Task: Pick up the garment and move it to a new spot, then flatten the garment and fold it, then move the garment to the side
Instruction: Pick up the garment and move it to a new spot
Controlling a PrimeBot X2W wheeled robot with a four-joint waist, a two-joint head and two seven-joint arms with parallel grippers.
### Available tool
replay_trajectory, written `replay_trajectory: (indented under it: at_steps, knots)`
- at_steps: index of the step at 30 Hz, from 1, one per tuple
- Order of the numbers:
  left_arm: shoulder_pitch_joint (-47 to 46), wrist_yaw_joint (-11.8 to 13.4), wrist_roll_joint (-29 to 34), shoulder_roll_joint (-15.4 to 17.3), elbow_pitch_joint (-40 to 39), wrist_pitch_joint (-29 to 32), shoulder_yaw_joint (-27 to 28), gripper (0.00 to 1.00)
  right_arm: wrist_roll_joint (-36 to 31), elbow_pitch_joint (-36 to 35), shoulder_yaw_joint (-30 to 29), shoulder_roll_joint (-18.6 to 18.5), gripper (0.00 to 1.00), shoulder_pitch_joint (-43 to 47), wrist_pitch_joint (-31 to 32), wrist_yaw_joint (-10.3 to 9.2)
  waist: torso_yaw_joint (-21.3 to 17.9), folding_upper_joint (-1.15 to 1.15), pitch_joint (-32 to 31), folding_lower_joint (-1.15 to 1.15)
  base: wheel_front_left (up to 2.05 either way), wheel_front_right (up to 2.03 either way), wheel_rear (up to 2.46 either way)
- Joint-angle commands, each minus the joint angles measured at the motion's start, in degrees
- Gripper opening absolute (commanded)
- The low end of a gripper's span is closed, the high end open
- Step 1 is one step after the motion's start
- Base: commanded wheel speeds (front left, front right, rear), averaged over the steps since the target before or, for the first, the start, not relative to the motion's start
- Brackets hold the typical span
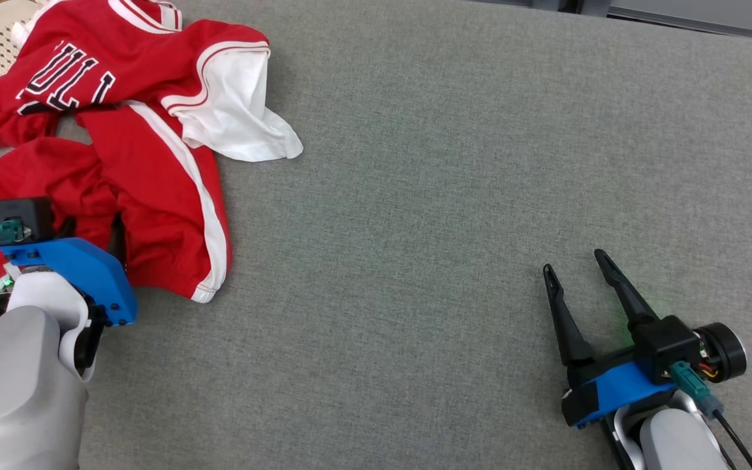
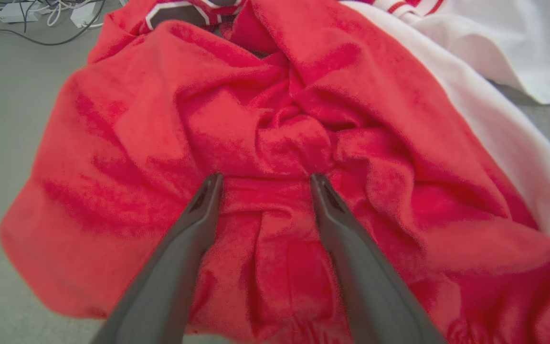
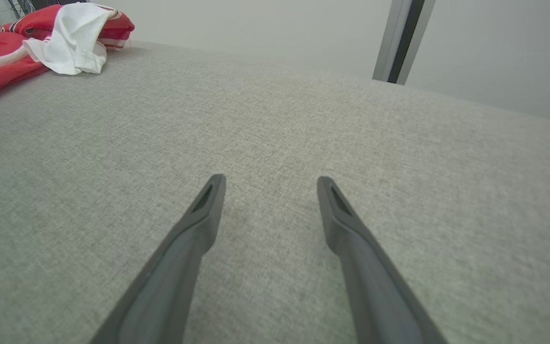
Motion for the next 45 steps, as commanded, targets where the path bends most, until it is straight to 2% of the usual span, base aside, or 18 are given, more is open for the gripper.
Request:
replay_trajectory:
  at_steps: [1, 2, 4, 6, 11, 14, 24, 30, 34, 41, 45]
  knots:
    - [-1.3, -0.5, -0.8, -0.2, 1.1, 0.5, -0.6, 1.0, 0.3, 0.1, 0.2, -0.2, 1.0, -0.6, -0.2, 0.01, -0.2, 0.0, 0.1, -0.01, 0.0, 0.0, 0.0]
    - [-1.3, -0.4, -1.6, -0.4, 1.8, 0.9, -1.0, 1.0, 0.4, 0.2, 0.5, -0.2, 1.0, -0.6, -0.2, 0.01, -0.4, 0.0, 0.1, -0.01, 0.0, 0.0, 0.0]
    - [-1.3, -0.5, -3.0, -0.2, 3.2, 1.6, -2.0, 0.44, 0.5, 0.4, 0.9, -0.2, 1.0, -0.6, -0.2, 0.01, -0.7, 0.0, 0.0, -0.01, 0.0, 0.0, 0.0]
    - [-1.5, -0.5, -3.7, 0.4, 4.1, 1.4, -2.9, 0.0, 0.7, 0.5, 1.3, -0.2, 1.0, -0.6, -0.2, 0.01, -0.9, 0.0, -0.1, -0.01, 0.0, 0.0, 0.0]
    - [-3.0, -0.3, -4.3, 2.4, 5.1, -2.6, -3.5, 0.0, 0.9, 0.9, 1.3, -0.2, 1.0, 0.0, -0.2, 0.01, -0.8, 0.0, -1.3, -0.01, 0.0, 0.0, 0.0]
    - [-3.7, -0.3, -2.3, 4.3, 6.0, -5.7, -4.9, 0.0, 1.8, 1.4, 1.5, -0.2, 1.0, 0.6, -0.2, 0.01, -0.6, 0.0, -3.6, -0.01, 0.0, 0.0, 0.0]
    - [-5.5, -0.3, -0.5, 8.7, 2.3, -8.6, -7.2, 0.0, 5.4, 2.6, 2.6, -0.3, 1.0, 2.8, -0.2, 0.01, -1.4, 0.0, -12.0, -0.01, 0.0, 0.0, 0.0]
    - [-5.4, -0.3, -0.3, 12.0, -7.6, -7.1, -10.1, 0.0, 7.4, 3.4, 2.0, -0.2, 1.0, 5.2, -0.2, 0.01, -4.3, 0.0, -17.3, -0.01, 0.0, 0.0, 0.0]
    - [-4.1, -0.3, -0.4, 12.7, -17.5, -3.9, -12.6, 0.0, 8.3, 3.6, 0.9, -0.2, 1.0, 6.8, -0.2, 0.01, -7.3, 0.0, -19.6, -0.01, 0.0, 0.0, 0.0]
    - [-1.4, -0.3, -2.7, 10.9, -35.1, 2.8, -18.7, 0.0, 8.7, 3.6, -1.6, -0.2, 1.0, 8.2, -0.2, 0.01, -13.6, 0.0, -20.1, -0.01, 0.0, 0.0, 0.0]
    - [-0.6, -0.3, -3.7, 9.4, -41.5, 4.9, -23.8, 0.0, 8.5, 3.3, -2.9, -0.2, 1.0, 7.8, -0.2, 0.01, -16.9, 0.0, -18.2, -0.01, 0.0, 0.0, 0.0]
